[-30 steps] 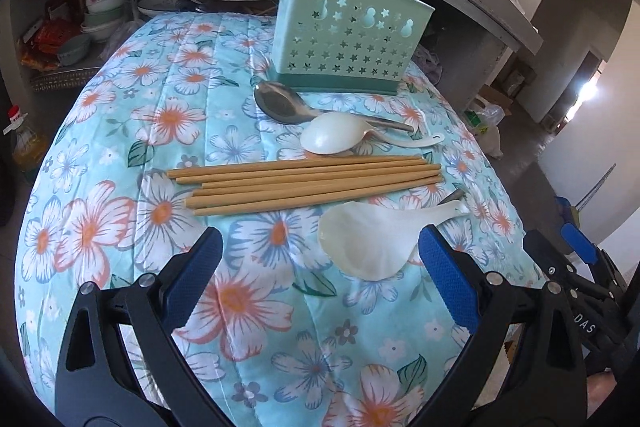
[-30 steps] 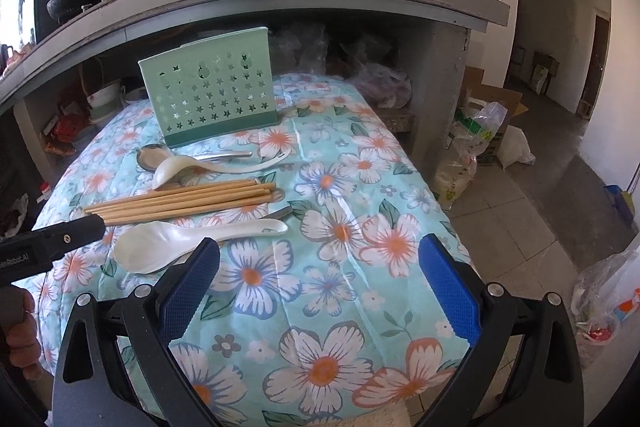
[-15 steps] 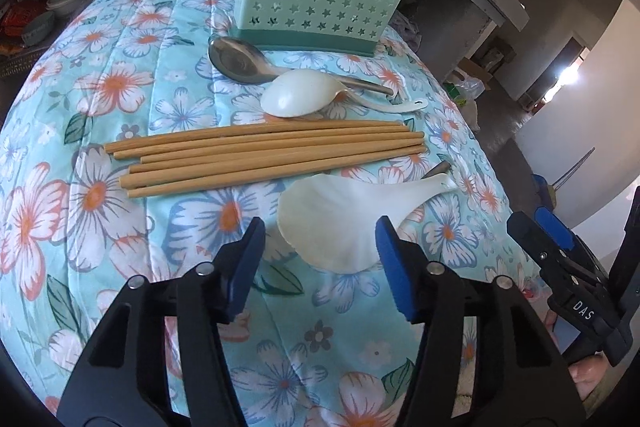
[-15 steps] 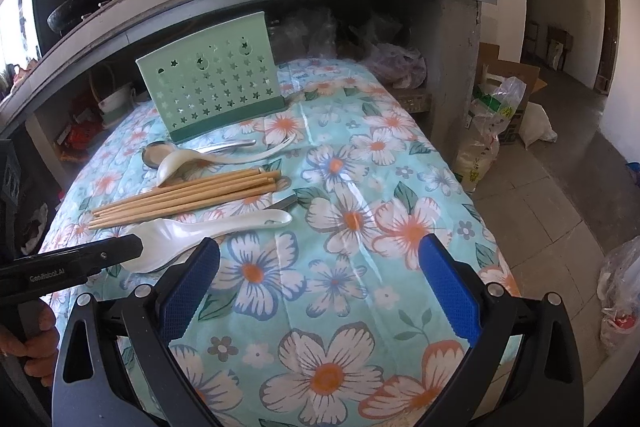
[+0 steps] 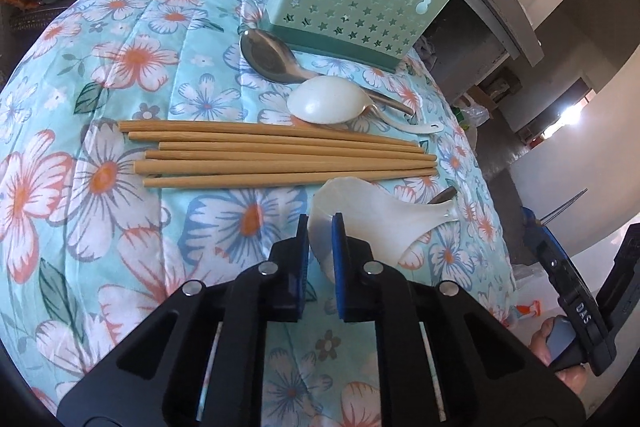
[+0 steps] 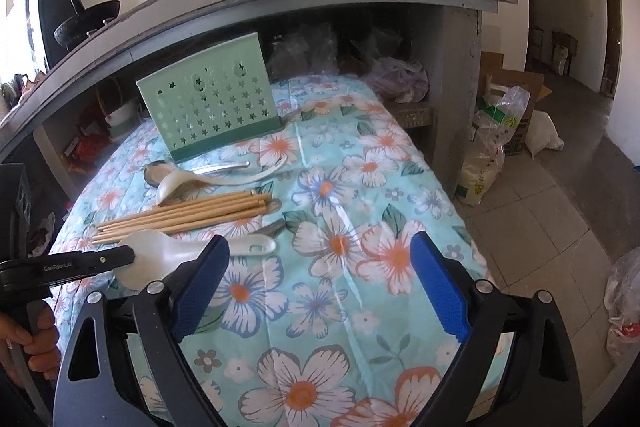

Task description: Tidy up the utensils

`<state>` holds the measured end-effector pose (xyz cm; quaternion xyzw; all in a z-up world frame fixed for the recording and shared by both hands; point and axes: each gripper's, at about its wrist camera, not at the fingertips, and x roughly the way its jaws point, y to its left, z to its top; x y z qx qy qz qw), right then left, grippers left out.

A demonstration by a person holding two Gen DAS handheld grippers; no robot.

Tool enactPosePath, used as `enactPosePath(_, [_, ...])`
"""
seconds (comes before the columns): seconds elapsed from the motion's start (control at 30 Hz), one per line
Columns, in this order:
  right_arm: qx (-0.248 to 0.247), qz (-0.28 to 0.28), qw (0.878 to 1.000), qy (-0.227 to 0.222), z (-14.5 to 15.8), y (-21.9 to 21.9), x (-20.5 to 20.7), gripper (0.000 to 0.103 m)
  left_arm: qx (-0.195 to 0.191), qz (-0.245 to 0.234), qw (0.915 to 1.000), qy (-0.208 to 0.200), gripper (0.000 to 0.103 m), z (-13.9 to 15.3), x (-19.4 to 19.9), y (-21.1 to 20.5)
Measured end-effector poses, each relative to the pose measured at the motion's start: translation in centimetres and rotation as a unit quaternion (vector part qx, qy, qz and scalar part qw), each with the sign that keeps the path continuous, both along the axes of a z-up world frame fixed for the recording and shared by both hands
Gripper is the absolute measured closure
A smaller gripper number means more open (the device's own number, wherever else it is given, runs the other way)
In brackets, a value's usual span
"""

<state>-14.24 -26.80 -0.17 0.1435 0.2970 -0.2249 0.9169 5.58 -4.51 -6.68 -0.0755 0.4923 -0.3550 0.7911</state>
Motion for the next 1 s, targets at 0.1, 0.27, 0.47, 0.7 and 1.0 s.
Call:
enactPosePath(0.1, [-0.022, 0.016, 1.000, -0.012, 1.4, -0.2, 1.1, 0.027, -0.001, 0.002, 1.0000, -0.009, 0.096, 1.1, -0.2, 1.5])
enactPosePath(0.27, [-0.091, 0.109, 0.990, -0.006, 3.1, 1.7, 5.6, 0.044, 0.014, 0.022, 0.9993, -0.025, 0.097, 2.0, 0.3, 4.6])
enactPosePath(0.47, [-0.188, 0.263, 0.944, 0.066, 1.2, 5.7, 13.3, 0.069, 0.007, 0.049, 0.9986, -0.016, 0.098, 1.2, 1.3, 7.4])
enactPosePath(0.7, [-0.277, 0.369, 0.875, 0.147, -3.0, 8.5, 18.0, 0.074, -0.017, 0.049, 0.9986, -0.007, 0.098, 0.3, 1.6, 8.4])
enactPosePath(1.0, [-0.370, 0.412, 0.814, 0.176, -5.6, 10.9, 19.6, 0.075, -0.030, 0.043, 0.9986, -0.007, 0.098, -0.1, 1.8, 8.7])
